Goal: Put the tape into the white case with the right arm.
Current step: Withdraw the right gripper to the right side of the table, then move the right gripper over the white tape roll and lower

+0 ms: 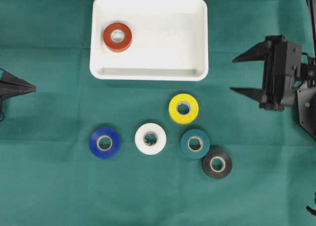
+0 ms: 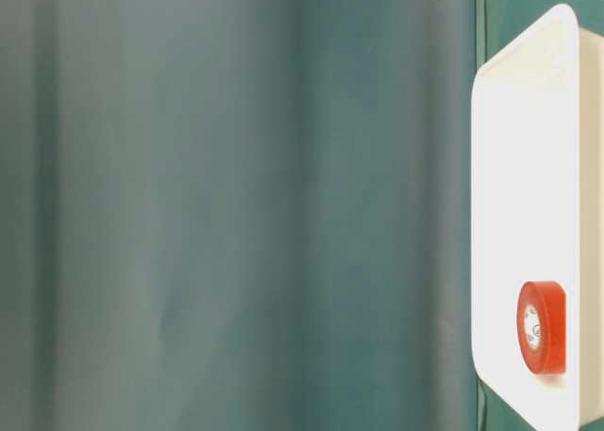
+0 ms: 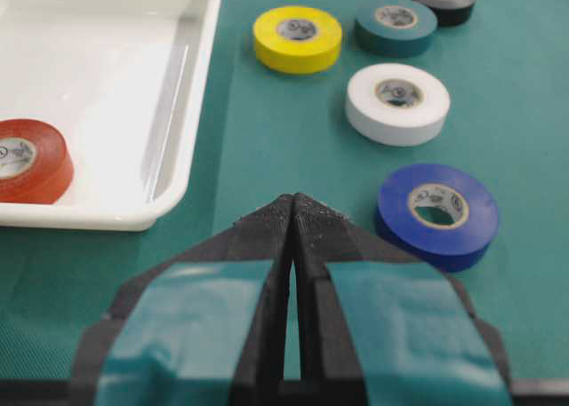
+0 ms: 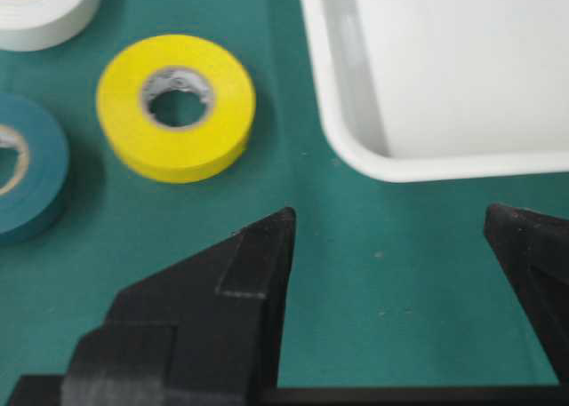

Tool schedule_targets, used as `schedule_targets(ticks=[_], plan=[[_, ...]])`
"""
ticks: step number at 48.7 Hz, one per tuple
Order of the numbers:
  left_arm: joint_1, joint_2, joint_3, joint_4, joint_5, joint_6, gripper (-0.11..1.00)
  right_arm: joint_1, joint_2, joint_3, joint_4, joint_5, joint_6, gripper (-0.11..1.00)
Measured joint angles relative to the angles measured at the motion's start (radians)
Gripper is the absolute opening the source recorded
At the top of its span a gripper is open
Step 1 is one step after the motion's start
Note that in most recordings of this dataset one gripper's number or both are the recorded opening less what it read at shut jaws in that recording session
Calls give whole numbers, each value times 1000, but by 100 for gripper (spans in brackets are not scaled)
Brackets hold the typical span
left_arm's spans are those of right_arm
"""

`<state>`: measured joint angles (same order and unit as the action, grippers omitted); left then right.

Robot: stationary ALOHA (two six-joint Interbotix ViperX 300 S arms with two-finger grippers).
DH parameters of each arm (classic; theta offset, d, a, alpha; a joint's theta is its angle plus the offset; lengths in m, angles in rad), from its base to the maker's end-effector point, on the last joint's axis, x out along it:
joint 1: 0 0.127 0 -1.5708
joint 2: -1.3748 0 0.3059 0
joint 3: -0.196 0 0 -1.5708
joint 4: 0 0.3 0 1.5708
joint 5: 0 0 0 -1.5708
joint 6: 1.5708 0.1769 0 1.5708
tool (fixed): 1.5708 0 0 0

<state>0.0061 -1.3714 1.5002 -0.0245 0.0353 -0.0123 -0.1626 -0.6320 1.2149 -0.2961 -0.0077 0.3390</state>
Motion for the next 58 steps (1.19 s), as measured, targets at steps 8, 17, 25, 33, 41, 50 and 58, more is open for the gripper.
schedule_targets(ticks=[8,17,25,33,41,50,58], plan=[[2,0,0,0,0,0,0,80,-3,15,0,-3,0,56],[0,0,0,0,0,0,0,201,-21,34,0,-3,0,56],[2,0,0,0,0,2,0,288,-52,60,0,-3,0,55],[2,0,0,0,0,2,0,347,-83,86,0,-2,0,55],[2,0,0,0,0,0,0,362,-87,100,-2,-3,0,55],[0,0,-2,0,0,0,0,367,-61,91,0,-3,-6,55],[2,0,0,0,0,0,0,374,32,37,-2,-17,-11,55]])
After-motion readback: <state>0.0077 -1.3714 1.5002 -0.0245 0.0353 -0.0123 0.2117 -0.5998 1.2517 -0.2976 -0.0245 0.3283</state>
